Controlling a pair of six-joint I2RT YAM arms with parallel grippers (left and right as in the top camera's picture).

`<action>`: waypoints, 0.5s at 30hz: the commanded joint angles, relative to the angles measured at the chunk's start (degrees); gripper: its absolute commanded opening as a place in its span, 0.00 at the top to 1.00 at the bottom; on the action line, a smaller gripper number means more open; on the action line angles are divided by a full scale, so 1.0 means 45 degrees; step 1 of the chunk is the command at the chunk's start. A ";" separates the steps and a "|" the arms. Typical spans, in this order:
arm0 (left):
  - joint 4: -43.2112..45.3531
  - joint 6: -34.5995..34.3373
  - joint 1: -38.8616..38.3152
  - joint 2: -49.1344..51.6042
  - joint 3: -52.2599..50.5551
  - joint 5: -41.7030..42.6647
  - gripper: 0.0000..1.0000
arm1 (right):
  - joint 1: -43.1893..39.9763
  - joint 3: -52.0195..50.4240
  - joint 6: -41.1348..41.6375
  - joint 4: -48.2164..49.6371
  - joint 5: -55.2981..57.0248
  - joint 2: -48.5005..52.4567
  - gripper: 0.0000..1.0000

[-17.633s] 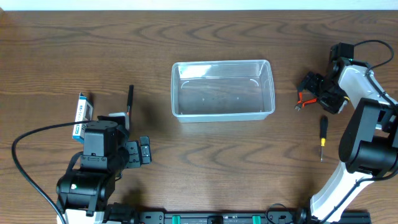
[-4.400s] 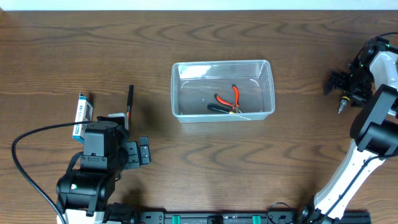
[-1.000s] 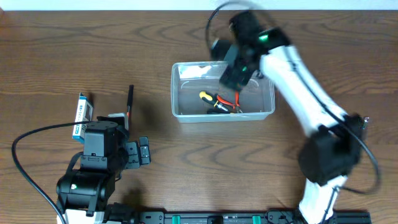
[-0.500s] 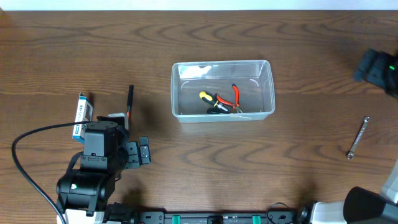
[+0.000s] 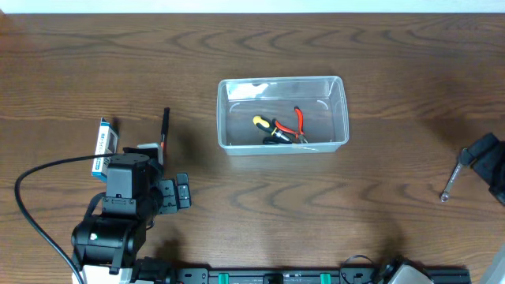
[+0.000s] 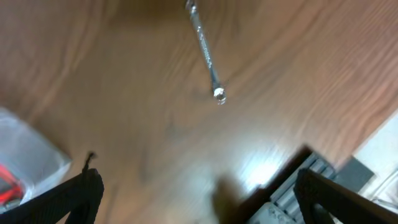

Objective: Pack container
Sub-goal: 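Move the right gripper to the silver wrench and grasp it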

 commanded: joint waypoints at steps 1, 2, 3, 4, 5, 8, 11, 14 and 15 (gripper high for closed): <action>-0.0019 -0.0117 0.0063 0.0005 0.0160 -0.0107 0.02 | -0.0447 -0.1831 -0.0593 0.1273 -0.0053 0.0374 0.01; -0.0019 -0.0117 0.0063 0.0005 0.0160 -0.0107 0.02 | -0.0563 -0.2249 -0.1020 0.1812 -0.0053 0.0631 0.01; -0.0019 -0.0117 0.0063 0.0005 0.0160 -0.0107 0.02 | -0.0665 -0.2526 -0.1443 0.2278 -0.0053 0.0952 0.01; -0.0024 -0.0117 0.0063 0.0005 0.0160 -0.0107 0.02 | -0.0743 -0.2671 -0.1719 0.2657 -0.0049 0.1292 0.01; -0.0019 -0.0117 0.0063 0.0005 0.0160 -0.0107 0.02 | -0.0826 -0.2710 -0.1841 0.2992 -0.0058 0.1739 0.01; -0.0029 -0.0117 0.0063 0.0005 0.0160 -0.0107 0.02 | -0.0899 -0.2701 -0.1880 0.3837 -0.0185 0.3011 0.01; -0.0024 -0.0117 0.0063 0.0005 0.0160 -0.0107 0.02 | -0.0894 -0.2696 -0.1885 0.4571 -0.0189 0.4323 0.01; -0.0024 -0.0117 0.0063 0.0005 0.0160 -0.0107 0.02 | -0.0894 -0.2696 -0.2118 0.5294 -0.0189 0.5353 0.01; -0.0029 -0.0117 0.0063 0.0005 0.0160 -0.0107 0.02 | -0.0894 -0.2696 -0.2118 0.5586 -0.0185 0.5683 0.01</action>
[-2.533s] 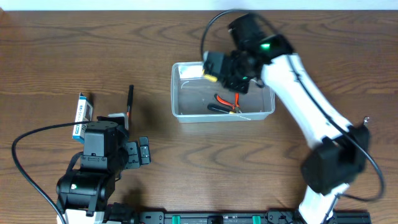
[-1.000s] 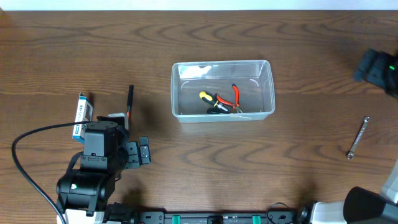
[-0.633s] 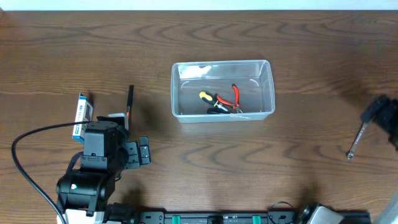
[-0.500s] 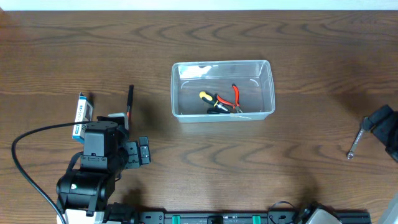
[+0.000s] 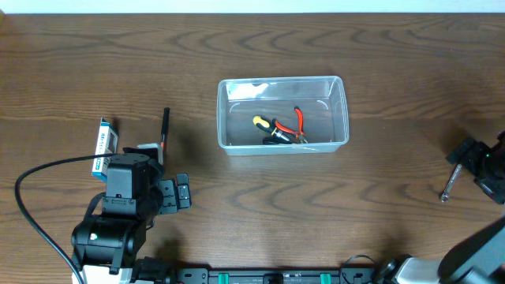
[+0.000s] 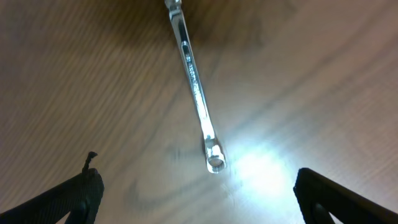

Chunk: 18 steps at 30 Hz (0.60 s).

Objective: Pack container
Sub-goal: 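Move the right gripper to the silver wrench and grasp it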

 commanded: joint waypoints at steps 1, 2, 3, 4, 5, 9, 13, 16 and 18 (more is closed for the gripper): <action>-0.0024 -0.0117 0.0063 0.0005 0.0160 -0.0107 0.02 | -0.0126 -0.0005 -0.0384 0.0593 -0.0073 0.0996 0.01; -0.0024 -0.0117 0.0063 0.0005 0.0160 -0.0107 0.02 | -0.0126 -0.0005 -0.0384 0.0811 -0.0078 0.1214 0.01; -0.0024 -0.0117 0.0063 0.0005 0.0160 -0.0107 0.02 | -0.0126 -0.0005 -0.0384 0.1088 -0.0073 0.1506 0.01; -0.0024 -0.0117 0.0063 0.0005 0.0160 -0.0107 0.02 | -0.0126 -0.0005 -0.0393 0.1321 -0.0073 0.1729 0.01; -0.0024 -0.0117 0.0063 0.0005 0.0160 -0.0107 0.02 | -0.0126 -0.0005 -0.0510 0.1603 -0.0073 0.1967 0.01; -0.0024 -0.0117 0.0063 0.0005 0.0160 -0.0107 0.02 | -0.0126 -0.0005 -0.0719 0.2599 -0.0073 0.2720 0.01; -0.0029 -0.0117 0.0063 0.0005 0.0160 -0.0107 0.02 | -0.0126 -0.0010 -0.0869 0.3220 -0.0073 0.3327 0.01; -0.0024 -0.0117 0.0063 0.0005 0.0160 -0.0107 0.02 | -0.0126 -0.0010 -0.1054 0.3458 -0.0073 0.3745 0.02; -0.0024 -0.0117 0.0063 0.0005 0.0160 -0.0107 0.02 | -0.0126 -0.0010 -0.1049 0.3619 -0.0087 0.3988 0.03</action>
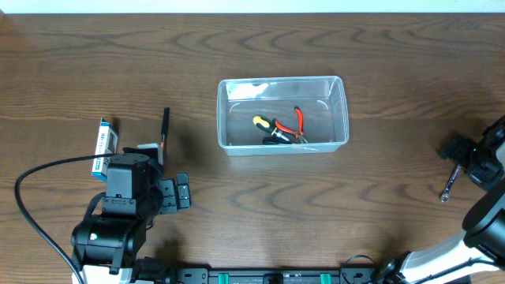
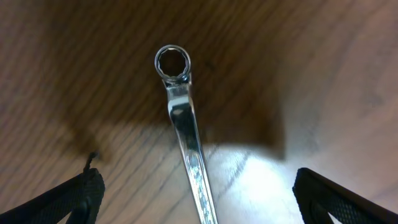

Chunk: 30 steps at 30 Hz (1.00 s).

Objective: Pack container
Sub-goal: 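Move the right gripper to the silver wrench and grasp it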

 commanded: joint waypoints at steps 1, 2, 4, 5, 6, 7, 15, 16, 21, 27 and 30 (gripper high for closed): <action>-0.0024 -0.0121 0.0063 0.0005 0.0160 -0.0102 0.02 | -0.0126 -0.0010 -0.0272 0.0199 -0.0039 0.0466 0.04; -0.0024 -0.0117 0.0063 0.0005 0.0160 -0.0102 0.02 | -0.0126 -0.0010 -0.0277 0.0262 -0.0039 0.0549 0.04; -0.0024 -0.0121 0.0063 0.0005 0.0160 -0.0102 0.02 | -0.0126 -0.0010 -0.0272 0.0364 -0.0039 0.0631 0.05; -0.0024 -0.0117 0.0063 0.0005 0.0160 -0.0102 0.02 | -0.0126 -0.0010 -0.0272 0.0457 -0.0078 0.0665 0.06; -0.0024 -0.0117 0.0063 0.0005 0.0160 -0.0102 0.02 | -0.0126 -0.0015 -0.0277 0.0544 -0.0131 0.0685 0.06; -0.0024 -0.0117 0.0063 0.0005 0.0160 -0.0102 0.02 | -0.0126 -0.0015 -0.0282 0.0631 -0.0287 0.0719 0.06; -0.0024 -0.0117 0.0063 0.0005 0.0160 -0.0102 0.02 | -0.0126 -0.0068 -0.0369 0.0719 -0.0695 0.1044 0.09; -0.0024 -0.0117 0.0063 0.0005 0.0160 -0.0102 0.02 | -0.0126 -0.0092 -0.0364 0.0714 -0.0695 0.1064 0.11; -0.0024 -0.0117 0.0063 0.0005 0.0160 -0.0102 0.02 | -0.0126 -0.0136 -0.0355 0.0622 -0.0699 0.1064 0.34; -0.0024 -0.0117 0.0063 0.0005 0.0160 -0.0102 0.02 | -0.0117 -0.0136 -0.0204 0.0476 -0.0699 0.1064 0.71; -0.0029 -0.0117 0.0063 0.0005 0.0160 -0.0102 0.02 | -0.0117 -0.0136 -0.0165 0.0423 -0.0699 0.1064 0.78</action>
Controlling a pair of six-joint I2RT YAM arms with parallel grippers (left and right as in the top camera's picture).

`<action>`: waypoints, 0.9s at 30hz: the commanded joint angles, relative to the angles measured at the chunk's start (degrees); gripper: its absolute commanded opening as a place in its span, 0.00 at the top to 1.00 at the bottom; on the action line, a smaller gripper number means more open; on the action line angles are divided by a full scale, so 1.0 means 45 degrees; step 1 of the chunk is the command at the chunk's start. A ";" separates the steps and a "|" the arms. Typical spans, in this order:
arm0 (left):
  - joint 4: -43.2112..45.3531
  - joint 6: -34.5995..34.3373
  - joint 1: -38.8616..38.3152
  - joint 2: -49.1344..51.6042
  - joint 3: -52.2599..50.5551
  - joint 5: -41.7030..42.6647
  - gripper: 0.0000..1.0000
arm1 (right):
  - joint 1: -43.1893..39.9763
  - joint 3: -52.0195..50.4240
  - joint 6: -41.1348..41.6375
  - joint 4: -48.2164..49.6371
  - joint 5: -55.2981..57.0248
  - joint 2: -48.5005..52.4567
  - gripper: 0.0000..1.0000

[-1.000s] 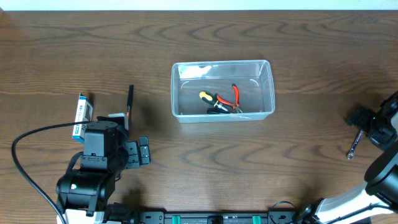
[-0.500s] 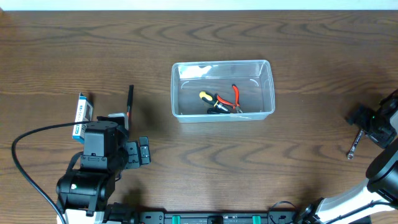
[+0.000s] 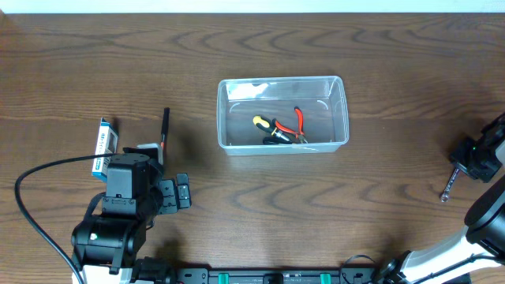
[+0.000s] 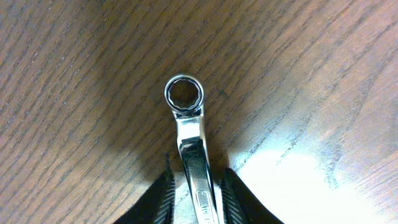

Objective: Pack container
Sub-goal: 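Move the right gripper to the silver wrench and grasp it, then carry the wrench into the container and release it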

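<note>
A silver ring wrench [image 4: 189, 137] lies on the wooden table at the far right [image 3: 447, 186]. My right gripper [image 4: 196, 199] is down over its shank with the jaws drawn in tight on either side, the ring end sticking out ahead of them. From overhead the right gripper [image 3: 459, 167] covers the wrench's upper end. The clear plastic container [image 3: 341, 110] stands mid-table and holds red-handled pliers [image 3: 300, 121] and a yellow-handled screwdriver [image 3: 265, 125]. My left gripper [image 3: 182, 192] rests at the front left, holding nothing.
A blue and white box [image 3: 102, 147] and a slim black tool with a red band [image 3: 165, 131] lie left of the container, beside the left arm. A black cable [image 3: 35, 201] loops at the front left. The table's right edge is close to the wrench.
The right gripper's fingers stood wide apart with the wrench lying loose between them; now they are drawn in against the wrench's shank. The left arm is unchanged.
The right gripper was open well short of the wrench, with the container's corner at the view's edge. Then it hung open above the shank, then lower over the ring end. Now it has shut on the shank, with the wrench still on the table.
</note>
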 commanded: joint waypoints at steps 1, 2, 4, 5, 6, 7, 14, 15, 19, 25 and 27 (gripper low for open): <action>-0.0024 -0.0117 0.0063 0.0005 0.0160 -0.0107 0.02 | -0.0073 -0.0243 0.0117 -0.0180 -0.0316 0.0612 0.80; -0.0029 -0.0117 0.0063 0.0005 0.0160 -0.0107 0.02 | -0.0073 -0.0243 0.0117 -0.0194 -0.0321 0.0612 0.82; -0.0029 -0.0117 0.0063 0.0005 0.0160 -0.0107 0.02 | -0.0073 -0.0243 0.0117 -0.0209 -0.0321 0.0612 0.87; -0.0029 -0.0117 0.0063 0.0005 0.0160 -0.0107 0.02 | -0.0073 -0.0243 0.0117 -0.0223 -0.0321 0.0612 0.89; -0.0029 -0.0117 0.0063 0.0005 0.0160 -0.0107 0.02 | -0.0068 -0.0243 0.0121 -0.0228 -0.0335 0.0612 0.92; -0.0029 -0.0117 0.0063 0.0005 0.0160 -0.0107 0.02 | -0.0068 -0.0243 0.0112 -0.0228 -0.0437 0.0612 0.95; -0.0024 -0.0117 0.0063 0.0005 0.0160 -0.0107 0.02 | 0.0214 0.0024 0.0724 -0.0665 -0.1316 0.0364 0.99; -0.0024 -0.0117 0.0063 0.0005 0.0160 -0.0112 0.02 | 0.0345 0.0165 0.0646 -0.0835 -0.1316 0.0238 0.99; -0.0024 -0.0117 0.0063 0.0005 0.0160 -0.0107 0.02 | 0.1307 0.1394 -0.0053 -0.1831 -0.1326 -0.0680 0.99; -0.0024 -0.0117 0.0063 0.0005 0.0160 -0.0112 0.02 | 0.3997 0.4843 -0.1831 -0.3725 -0.1316 -0.2424 0.99; -0.0024 -0.0117 0.0063 0.0005 0.0160 -0.0107 0.02 | 0.5076 0.6105 -0.2395 -0.4279 -0.1316 -0.2671 0.99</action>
